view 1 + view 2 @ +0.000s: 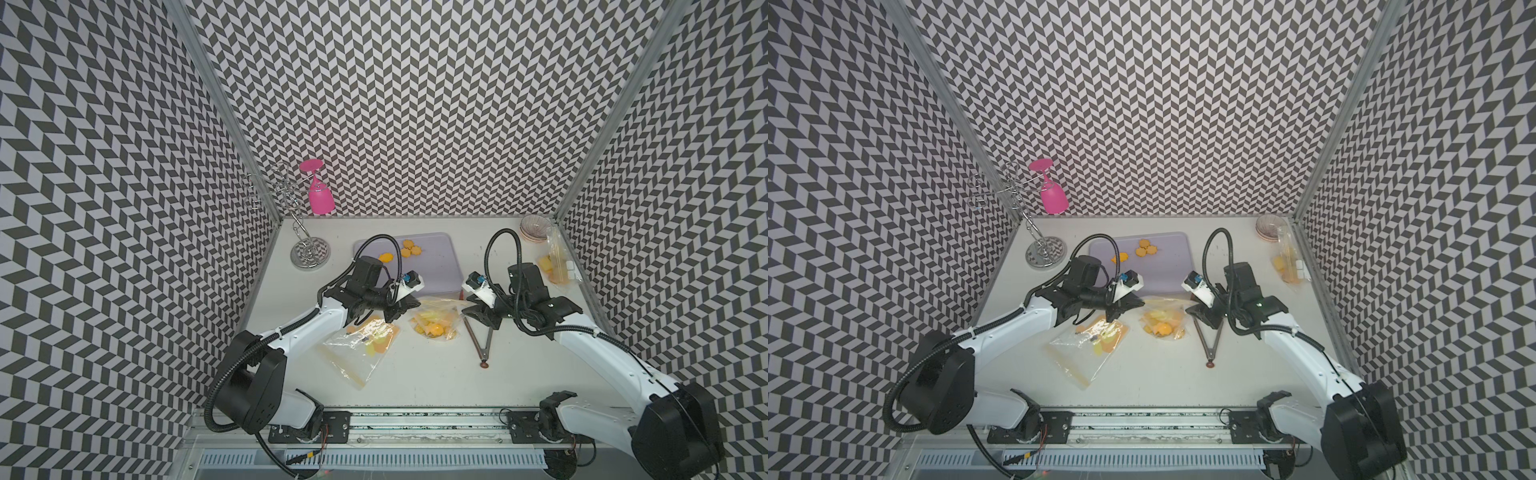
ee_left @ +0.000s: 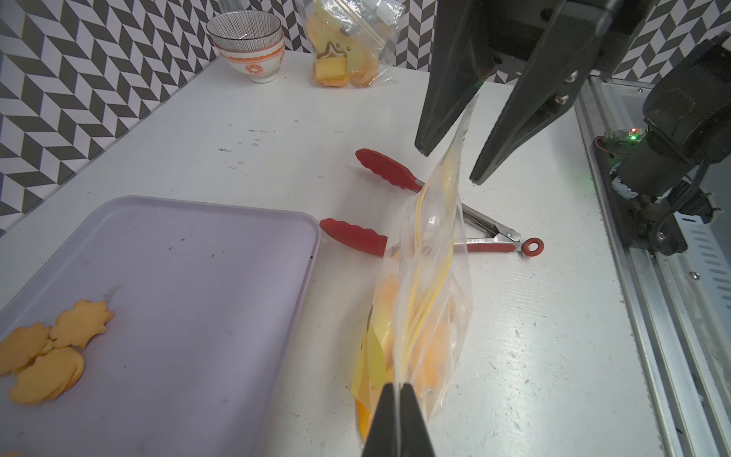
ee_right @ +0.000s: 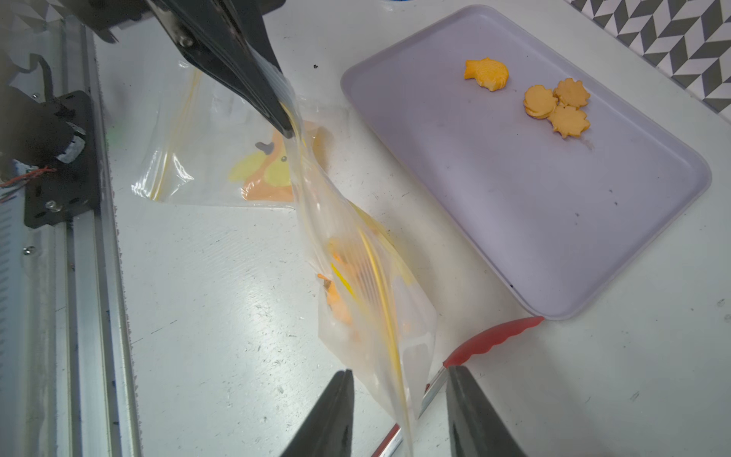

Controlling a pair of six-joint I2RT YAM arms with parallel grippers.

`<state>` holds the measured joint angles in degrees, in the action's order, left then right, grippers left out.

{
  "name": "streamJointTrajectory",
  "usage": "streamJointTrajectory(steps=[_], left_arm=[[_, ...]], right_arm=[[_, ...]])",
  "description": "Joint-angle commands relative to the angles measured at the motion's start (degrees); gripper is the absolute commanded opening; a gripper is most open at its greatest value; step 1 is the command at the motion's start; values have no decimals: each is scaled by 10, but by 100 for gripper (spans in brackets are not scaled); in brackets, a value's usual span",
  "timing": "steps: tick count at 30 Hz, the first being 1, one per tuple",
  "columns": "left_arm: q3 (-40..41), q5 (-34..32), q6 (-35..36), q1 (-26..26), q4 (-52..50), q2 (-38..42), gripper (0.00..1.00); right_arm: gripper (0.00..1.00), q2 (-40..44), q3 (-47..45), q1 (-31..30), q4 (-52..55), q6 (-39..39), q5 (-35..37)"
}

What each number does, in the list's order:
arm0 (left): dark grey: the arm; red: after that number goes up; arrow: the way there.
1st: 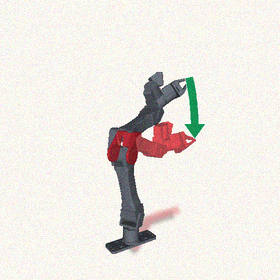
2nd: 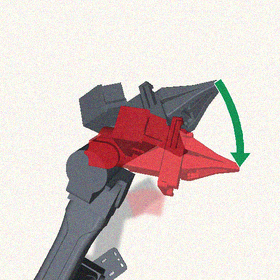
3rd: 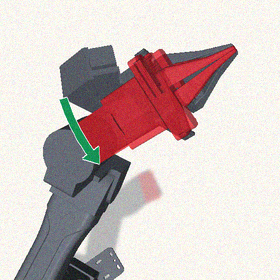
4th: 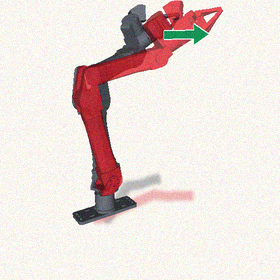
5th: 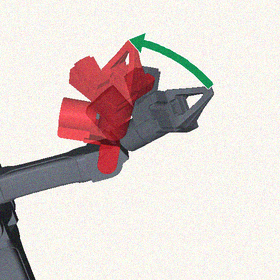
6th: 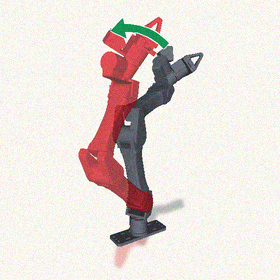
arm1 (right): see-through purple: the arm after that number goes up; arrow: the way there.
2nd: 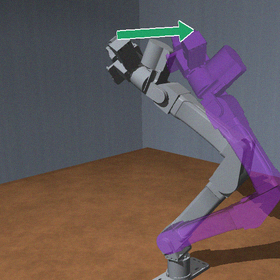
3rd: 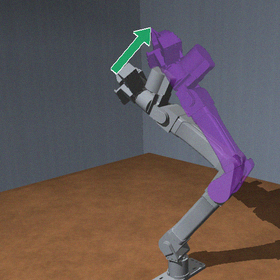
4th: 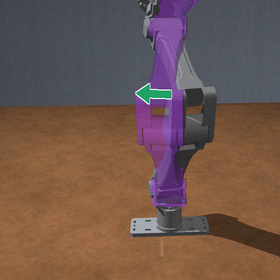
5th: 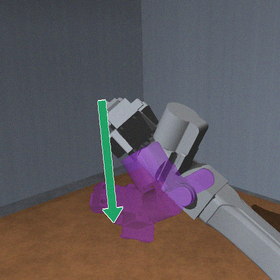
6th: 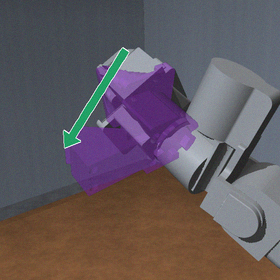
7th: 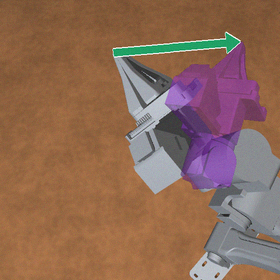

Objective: Put the cookies into a resealable bag to prevent moisture
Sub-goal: Close the ziploc bag at the center of the board.

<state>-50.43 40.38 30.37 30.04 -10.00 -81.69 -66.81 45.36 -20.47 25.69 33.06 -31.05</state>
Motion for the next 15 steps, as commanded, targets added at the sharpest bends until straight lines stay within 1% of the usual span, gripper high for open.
streamJointTrajectory(steps=[1,3,4,5,6,7,8,9,10,11,12,13,14,15], left_arm=[[-9,3,13,4,-7,15,0],[-8,3,13,4,-5,18,0],[-7,4,13,4,-4,19,0],[-7,4,14,4,-3,21,0],[-6,5,13,4,-1,23,0],[-6,7,14,4,-1,25,0],[-5,10,15,4,0,28,0],[-4,13,16,4,0,30,0],[-3,15,16,4,3,33,0],[-2,16,17,4,5,35,0],[0,17,18,4,6,37,0],[0,20,18,4,6,37,0],[0,22,19,4,6,38,0],[1,24,18,4,6,38,0]], right_arm=[[0,-8,21,-6,0,17,6],[0,-8,25,-8,1,20,2],[3,-7,26,-9,2,26,-2],[18,-5,28,-11,0,31,-2],[28,-5,28,-12,-1,33,0],[30,-4,29,-14,-4,35,5],[21,-4,30,-15,-7,34,9],[1,-6,33,-17,-4,37,11],[0,-10,38,-18,3,42,10],[0,-15,44,-19,11,47,8],[10,-19,48,-20,15,53,6],[30,-22,51,-23,16,58,8],[22,-24,51,-27,13,58,14],[1,-24,52,-30,12,59,17]])
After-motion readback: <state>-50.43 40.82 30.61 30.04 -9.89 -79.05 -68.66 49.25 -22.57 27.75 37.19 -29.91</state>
